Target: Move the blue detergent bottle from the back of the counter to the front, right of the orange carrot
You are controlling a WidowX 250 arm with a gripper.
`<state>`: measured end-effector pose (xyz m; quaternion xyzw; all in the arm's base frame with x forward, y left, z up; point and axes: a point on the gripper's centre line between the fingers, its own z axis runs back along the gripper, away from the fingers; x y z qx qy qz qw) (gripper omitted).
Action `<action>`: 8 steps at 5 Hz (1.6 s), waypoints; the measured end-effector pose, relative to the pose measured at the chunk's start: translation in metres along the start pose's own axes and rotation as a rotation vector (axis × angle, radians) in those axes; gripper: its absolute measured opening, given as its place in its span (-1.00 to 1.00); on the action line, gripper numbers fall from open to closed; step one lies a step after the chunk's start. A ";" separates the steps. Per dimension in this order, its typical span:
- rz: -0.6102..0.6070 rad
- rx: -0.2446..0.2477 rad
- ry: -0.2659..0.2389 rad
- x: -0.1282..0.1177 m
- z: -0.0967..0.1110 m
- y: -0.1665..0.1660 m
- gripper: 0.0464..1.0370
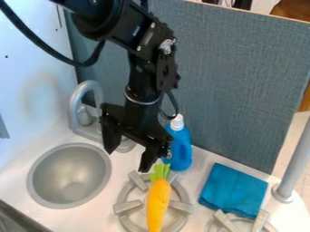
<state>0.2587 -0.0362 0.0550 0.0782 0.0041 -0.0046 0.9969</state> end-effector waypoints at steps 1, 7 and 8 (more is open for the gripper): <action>0.000 0.004 0.023 -0.003 -0.006 -0.001 0.95; 0.470 -0.171 -0.325 0.080 -0.028 -0.011 0.95; 0.580 -0.159 -0.306 0.094 -0.043 -0.012 0.95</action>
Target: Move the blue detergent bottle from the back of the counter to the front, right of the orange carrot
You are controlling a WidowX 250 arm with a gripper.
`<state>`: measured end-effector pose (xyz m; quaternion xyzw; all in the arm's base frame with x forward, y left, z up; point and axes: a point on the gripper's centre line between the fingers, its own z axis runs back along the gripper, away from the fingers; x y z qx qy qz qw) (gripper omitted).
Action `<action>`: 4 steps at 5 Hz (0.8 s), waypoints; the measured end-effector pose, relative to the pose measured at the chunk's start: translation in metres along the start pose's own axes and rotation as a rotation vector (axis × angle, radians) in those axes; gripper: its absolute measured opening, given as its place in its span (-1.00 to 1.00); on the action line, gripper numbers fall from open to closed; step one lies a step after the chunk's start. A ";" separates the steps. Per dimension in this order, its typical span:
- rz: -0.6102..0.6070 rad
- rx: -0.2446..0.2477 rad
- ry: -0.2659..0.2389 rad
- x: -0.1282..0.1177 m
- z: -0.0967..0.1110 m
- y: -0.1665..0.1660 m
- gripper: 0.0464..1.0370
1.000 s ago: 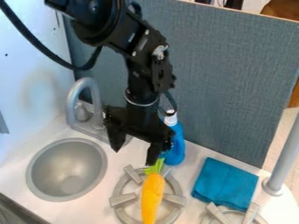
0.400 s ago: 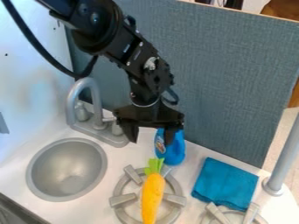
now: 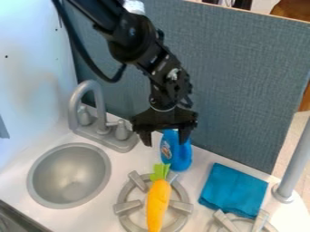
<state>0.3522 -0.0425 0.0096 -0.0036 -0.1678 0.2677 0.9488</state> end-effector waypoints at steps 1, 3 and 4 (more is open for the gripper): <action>0.089 0.004 -0.013 0.012 -0.006 -0.009 0.95; 0.215 0.029 -0.055 0.036 -0.008 -0.020 0.95; 0.271 0.035 -0.053 0.038 -0.018 -0.022 0.95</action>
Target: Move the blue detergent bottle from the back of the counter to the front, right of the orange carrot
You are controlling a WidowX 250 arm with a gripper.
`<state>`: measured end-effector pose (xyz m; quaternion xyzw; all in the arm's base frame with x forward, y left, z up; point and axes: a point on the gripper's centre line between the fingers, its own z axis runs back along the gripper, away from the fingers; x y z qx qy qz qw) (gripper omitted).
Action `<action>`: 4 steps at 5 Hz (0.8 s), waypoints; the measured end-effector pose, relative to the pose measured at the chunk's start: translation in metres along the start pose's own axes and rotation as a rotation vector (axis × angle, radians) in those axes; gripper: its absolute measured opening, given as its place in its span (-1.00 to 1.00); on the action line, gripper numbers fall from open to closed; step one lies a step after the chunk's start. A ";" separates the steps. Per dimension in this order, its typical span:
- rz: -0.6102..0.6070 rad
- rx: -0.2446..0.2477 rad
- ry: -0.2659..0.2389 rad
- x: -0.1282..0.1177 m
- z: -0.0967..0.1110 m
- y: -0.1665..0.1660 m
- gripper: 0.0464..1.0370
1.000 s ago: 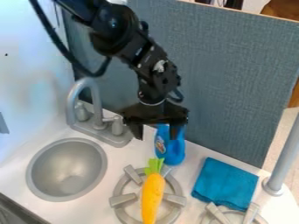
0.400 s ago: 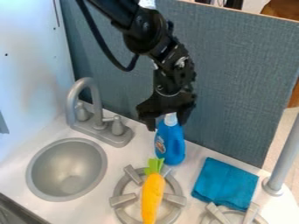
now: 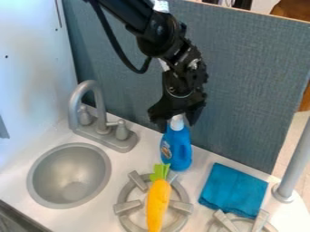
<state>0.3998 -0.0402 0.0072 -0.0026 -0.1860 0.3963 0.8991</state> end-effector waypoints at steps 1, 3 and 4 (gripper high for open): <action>0.046 0.015 -0.006 0.001 -0.009 -0.001 0.95; 0.083 0.066 -0.043 0.005 -0.023 0.004 0.95; 0.114 0.064 -0.065 0.007 -0.027 0.004 0.88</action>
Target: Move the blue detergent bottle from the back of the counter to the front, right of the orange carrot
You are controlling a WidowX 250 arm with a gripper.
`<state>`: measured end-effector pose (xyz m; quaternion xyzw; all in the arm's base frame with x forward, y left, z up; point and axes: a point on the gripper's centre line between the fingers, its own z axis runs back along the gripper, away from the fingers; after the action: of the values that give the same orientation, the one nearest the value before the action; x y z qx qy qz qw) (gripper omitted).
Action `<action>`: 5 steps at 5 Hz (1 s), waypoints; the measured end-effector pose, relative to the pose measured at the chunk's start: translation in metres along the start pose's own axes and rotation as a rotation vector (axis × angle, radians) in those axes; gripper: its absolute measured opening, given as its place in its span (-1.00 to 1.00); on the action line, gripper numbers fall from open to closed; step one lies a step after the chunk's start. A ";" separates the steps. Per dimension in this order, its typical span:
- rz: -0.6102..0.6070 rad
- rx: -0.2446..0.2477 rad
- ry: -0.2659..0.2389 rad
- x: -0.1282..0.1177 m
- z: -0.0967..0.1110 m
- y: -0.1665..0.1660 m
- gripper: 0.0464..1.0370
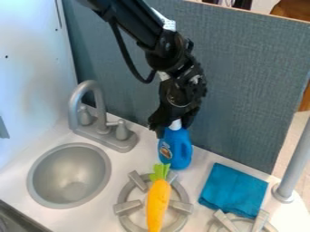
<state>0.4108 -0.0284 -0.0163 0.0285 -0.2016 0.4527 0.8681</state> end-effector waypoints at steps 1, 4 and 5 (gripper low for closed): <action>0.075 -0.015 -0.006 -0.002 -0.002 0.002 0.36; -0.001 -0.052 0.114 0.008 0.017 0.009 -0.02; -0.054 -0.104 0.147 0.009 0.036 0.002 -0.02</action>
<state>0.4026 -0.0287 0.0198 -0.0444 -0.1596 0.4188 0.8928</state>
